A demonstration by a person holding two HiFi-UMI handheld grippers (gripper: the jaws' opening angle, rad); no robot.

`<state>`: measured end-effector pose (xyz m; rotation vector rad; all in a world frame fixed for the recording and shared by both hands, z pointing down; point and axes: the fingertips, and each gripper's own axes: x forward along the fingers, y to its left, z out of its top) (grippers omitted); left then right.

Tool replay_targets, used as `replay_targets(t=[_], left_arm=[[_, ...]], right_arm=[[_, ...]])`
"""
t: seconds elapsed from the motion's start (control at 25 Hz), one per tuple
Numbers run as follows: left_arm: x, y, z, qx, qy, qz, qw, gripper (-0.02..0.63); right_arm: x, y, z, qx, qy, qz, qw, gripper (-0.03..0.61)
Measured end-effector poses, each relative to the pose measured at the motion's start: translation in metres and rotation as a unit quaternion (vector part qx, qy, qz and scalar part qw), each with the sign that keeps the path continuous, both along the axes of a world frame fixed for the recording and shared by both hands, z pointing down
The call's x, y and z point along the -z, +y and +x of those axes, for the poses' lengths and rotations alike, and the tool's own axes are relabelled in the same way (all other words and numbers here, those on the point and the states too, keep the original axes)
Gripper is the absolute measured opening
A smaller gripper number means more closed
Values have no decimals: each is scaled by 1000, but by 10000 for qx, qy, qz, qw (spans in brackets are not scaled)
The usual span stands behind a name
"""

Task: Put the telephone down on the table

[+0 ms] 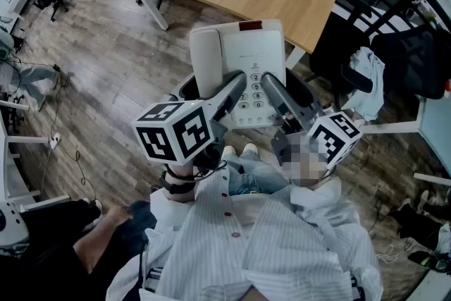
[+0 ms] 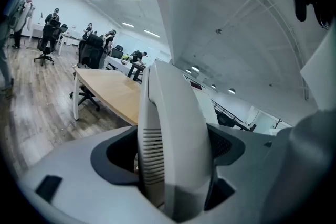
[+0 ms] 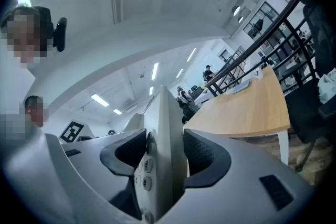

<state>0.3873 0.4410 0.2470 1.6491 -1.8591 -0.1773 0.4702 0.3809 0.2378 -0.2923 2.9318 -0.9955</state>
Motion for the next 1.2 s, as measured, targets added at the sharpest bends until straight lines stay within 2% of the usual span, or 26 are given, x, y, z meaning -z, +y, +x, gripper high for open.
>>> replay_targets(t=[0.2,0.96,1.2], left_arm=[[7,1,-17,-3,-14,32,10000,391],[1,0,-6,220,-56,45,9997,391],[-9,-13,-23,325,1,-40,9995,391]], right_arm=[[6,1,-17,-7,-20,-3,10000,244],[1,-4,-9,200,-84,-6,9998,244],[-9,-18,-27,317,-21,-95,9995,244]])
